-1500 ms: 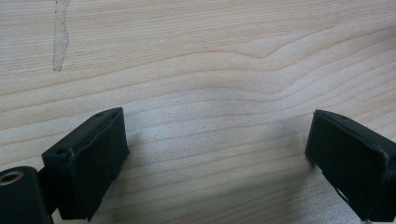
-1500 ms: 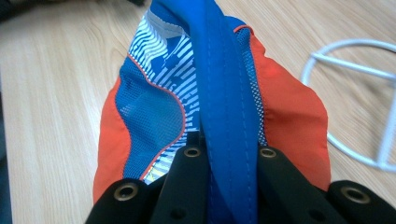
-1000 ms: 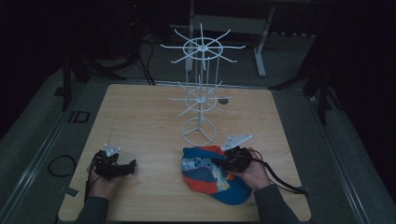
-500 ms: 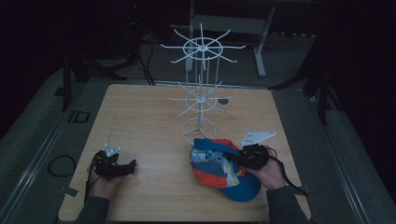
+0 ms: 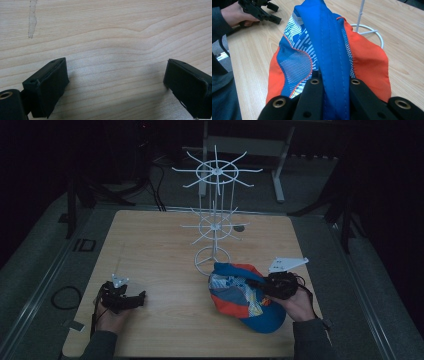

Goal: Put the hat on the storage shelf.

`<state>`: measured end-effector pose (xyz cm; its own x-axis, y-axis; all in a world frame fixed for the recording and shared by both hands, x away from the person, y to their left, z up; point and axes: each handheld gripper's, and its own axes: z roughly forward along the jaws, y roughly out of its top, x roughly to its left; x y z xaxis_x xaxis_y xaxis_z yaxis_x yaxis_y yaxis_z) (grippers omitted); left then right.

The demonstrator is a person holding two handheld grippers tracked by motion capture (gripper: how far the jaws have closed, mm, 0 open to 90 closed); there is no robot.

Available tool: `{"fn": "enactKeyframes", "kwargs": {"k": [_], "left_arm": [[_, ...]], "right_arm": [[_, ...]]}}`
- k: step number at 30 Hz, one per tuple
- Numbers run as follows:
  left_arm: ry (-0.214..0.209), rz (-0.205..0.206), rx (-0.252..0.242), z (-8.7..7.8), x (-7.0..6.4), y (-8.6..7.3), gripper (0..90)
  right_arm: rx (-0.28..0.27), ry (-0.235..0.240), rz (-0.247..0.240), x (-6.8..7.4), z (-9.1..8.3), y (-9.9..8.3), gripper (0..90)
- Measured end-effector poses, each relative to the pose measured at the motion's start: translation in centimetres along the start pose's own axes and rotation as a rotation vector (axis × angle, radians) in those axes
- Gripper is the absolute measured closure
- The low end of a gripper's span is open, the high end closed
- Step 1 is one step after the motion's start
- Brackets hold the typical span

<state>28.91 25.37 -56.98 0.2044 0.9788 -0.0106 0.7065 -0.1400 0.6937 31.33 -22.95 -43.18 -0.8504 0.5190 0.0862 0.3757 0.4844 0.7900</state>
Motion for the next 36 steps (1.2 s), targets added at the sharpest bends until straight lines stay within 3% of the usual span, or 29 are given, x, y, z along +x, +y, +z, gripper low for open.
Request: {"fn": "enactKeyframes", "kwargs": {"k": [19,36], "left_arm": [[-0.001,-0.001,-0.003,0.0,0.0,0.0,6.1],[-0.001,0.000,-0.003,0.0,0.0,-0.1,6.1]], "right_arm": [[-0.043,-0.021,-0.006,-0.6,-3.1,1.0,88.4],[-0.084,0.000,-0.008,-2.1,-5.6,1.6,88.4]]}}
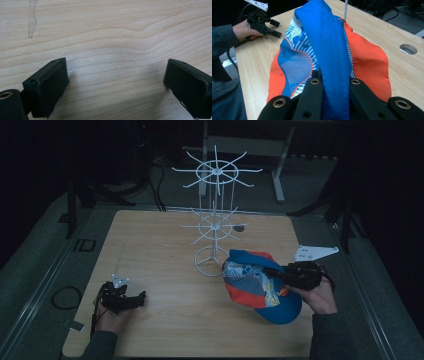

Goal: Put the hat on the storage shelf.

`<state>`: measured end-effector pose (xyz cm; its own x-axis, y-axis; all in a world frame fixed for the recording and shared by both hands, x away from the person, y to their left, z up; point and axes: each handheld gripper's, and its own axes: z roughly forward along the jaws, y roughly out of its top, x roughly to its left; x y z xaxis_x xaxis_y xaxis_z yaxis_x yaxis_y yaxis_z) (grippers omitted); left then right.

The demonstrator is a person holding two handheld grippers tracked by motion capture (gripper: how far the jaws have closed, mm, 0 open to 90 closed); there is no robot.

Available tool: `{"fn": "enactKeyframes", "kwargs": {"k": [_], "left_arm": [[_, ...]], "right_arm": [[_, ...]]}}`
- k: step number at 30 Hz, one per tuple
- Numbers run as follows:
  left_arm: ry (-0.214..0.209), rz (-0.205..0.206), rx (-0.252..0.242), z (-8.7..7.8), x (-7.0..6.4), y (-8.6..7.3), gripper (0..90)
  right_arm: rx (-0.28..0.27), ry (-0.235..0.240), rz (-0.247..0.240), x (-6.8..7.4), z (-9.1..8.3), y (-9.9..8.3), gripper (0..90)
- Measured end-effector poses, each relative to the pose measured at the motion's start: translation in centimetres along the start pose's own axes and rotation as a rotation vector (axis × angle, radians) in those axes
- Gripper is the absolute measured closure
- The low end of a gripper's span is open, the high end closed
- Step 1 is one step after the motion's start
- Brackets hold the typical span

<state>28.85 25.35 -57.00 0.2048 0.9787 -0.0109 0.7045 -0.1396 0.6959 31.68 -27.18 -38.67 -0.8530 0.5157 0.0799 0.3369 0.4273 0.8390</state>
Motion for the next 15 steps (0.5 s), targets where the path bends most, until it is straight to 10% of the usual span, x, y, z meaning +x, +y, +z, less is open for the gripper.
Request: {"fn": "enactKeyframes", "kwargs": {"k": [15], "left_arm": [[0.000,-0.001,-0.001,0.0,0.0,0.0,6.1]], "right_arm": [[-0.077,0.017,-0.010,-0.5,-2.5,2.2,88.4]]}}
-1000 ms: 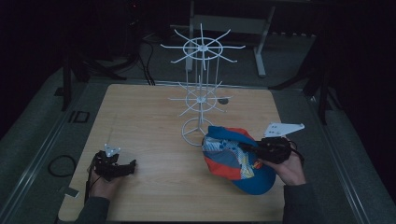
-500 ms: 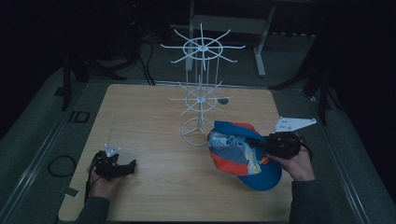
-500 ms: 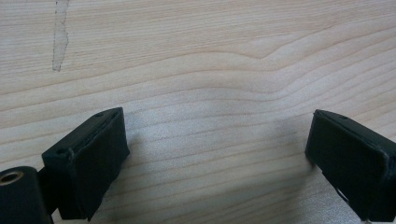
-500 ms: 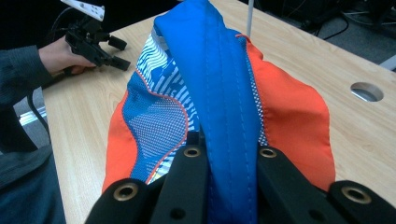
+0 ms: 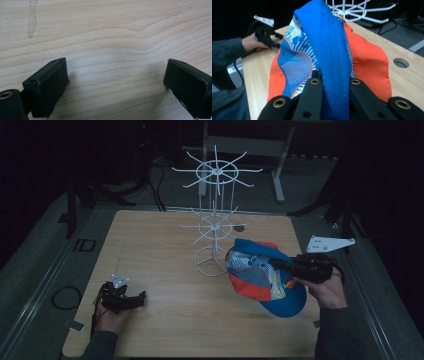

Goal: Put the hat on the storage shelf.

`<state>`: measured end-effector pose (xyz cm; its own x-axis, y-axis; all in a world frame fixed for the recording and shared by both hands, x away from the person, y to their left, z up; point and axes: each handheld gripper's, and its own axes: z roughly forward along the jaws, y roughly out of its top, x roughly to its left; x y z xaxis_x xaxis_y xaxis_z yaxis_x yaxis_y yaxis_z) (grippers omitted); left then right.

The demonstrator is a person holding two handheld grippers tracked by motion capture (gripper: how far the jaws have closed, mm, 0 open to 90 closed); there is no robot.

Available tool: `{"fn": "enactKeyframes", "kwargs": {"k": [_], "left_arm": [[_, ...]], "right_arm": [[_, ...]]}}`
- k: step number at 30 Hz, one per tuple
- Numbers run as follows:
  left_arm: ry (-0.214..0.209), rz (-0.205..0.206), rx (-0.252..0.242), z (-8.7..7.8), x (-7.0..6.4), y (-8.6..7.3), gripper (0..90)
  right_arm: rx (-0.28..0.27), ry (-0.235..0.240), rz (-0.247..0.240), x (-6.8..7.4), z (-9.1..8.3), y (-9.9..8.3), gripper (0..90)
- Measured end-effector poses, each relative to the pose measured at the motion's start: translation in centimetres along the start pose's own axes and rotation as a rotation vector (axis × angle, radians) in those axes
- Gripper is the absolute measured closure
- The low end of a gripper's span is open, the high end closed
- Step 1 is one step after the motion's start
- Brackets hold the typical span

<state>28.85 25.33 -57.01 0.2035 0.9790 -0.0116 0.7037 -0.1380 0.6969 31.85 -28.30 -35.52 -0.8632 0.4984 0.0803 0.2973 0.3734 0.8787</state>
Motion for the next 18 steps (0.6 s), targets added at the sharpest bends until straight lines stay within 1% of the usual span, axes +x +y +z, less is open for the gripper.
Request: {"fn": "enactKeyframes", "kwargs": {"k": [2,7,10,15,18], "left_arm": [[0.000,-0.001,0.000,0.0,0.0,0.0,6.1],[0.000,-0.001,0.000,0.0,0.0,0.0,6.1],[0.001,-0.001,-0.001,0.0,0.0,0.0,6.1],[0.001,-0.001,-0.001,0.0,0.0,0.0,6.1],[0.001,-0.001,-0.001,0.0,0.0,0.0,6.1]], "right_arm": [[-0.012,0.001,-0.004,0.0,-0.3,0.3,88.4],[-0.022,-0.003,-0.012,-0.1,-0.8,1.0,88.4],[-0.028,-0.001,-0.011,-0.4,-1.3,1.6,88.4],[-0.036,-0.010,-0.014,-0.8,-2.0,2.6,88.5],[-0.037,-0.021,-0.027,-0.8,-2.5,3.1,88.5]]}}
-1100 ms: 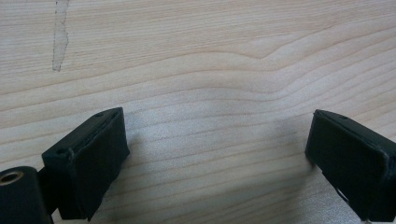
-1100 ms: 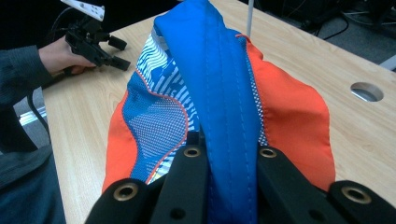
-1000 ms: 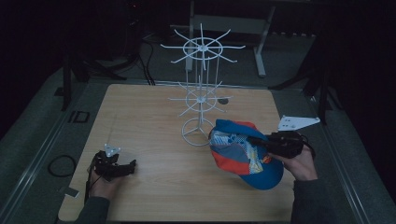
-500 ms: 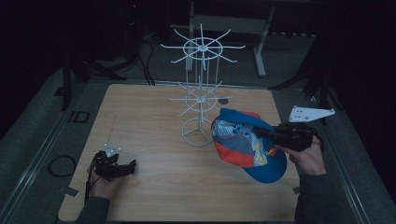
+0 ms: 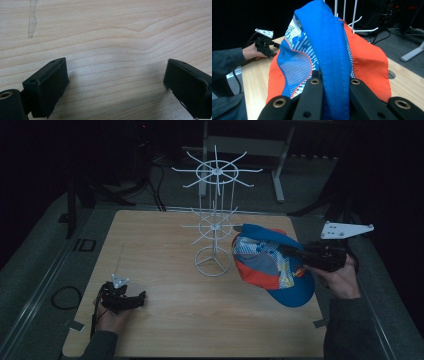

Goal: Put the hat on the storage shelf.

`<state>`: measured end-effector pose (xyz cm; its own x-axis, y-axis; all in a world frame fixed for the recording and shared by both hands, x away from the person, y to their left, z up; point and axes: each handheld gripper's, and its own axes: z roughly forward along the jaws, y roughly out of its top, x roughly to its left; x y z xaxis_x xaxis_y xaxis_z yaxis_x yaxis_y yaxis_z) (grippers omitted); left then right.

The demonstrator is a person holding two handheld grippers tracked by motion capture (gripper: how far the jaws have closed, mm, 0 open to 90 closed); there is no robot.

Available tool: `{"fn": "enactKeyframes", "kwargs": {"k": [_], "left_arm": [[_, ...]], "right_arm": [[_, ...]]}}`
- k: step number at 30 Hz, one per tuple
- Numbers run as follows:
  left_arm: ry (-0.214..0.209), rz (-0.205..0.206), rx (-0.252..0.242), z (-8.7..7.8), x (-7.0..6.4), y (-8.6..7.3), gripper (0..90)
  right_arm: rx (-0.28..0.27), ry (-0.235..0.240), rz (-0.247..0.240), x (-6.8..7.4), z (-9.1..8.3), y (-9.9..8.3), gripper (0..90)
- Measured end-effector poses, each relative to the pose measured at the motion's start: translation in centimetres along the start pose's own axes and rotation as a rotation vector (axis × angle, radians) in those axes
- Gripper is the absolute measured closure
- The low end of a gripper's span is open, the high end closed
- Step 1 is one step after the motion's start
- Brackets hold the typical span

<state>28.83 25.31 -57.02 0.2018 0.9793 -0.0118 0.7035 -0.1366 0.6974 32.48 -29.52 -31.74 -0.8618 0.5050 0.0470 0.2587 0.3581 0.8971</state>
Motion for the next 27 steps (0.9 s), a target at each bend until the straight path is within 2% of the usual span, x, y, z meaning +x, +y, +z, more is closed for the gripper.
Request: {"fn": "enactKeyframes", "kwargs": {"k": [4,17,27], "left_arm": [[0.000,0.000,0.000,0.0,0.0,0.0,6.1],[0.000,0.000,0.000,0.0,0.0,0.0,6.1],[0.000,0.000,0.000,0.0,0.0,0.0,6.1]], "right_arm": [[-0.017,0.002,-0.005,-0.3,-0.5,0.3,88.5],[-0.058,-0.014,0.027,-2.1,-1.6,0.6,88.4],[-0.094,-0.026,0.029,-2.3,-3.1,1.4,88.5]]}}
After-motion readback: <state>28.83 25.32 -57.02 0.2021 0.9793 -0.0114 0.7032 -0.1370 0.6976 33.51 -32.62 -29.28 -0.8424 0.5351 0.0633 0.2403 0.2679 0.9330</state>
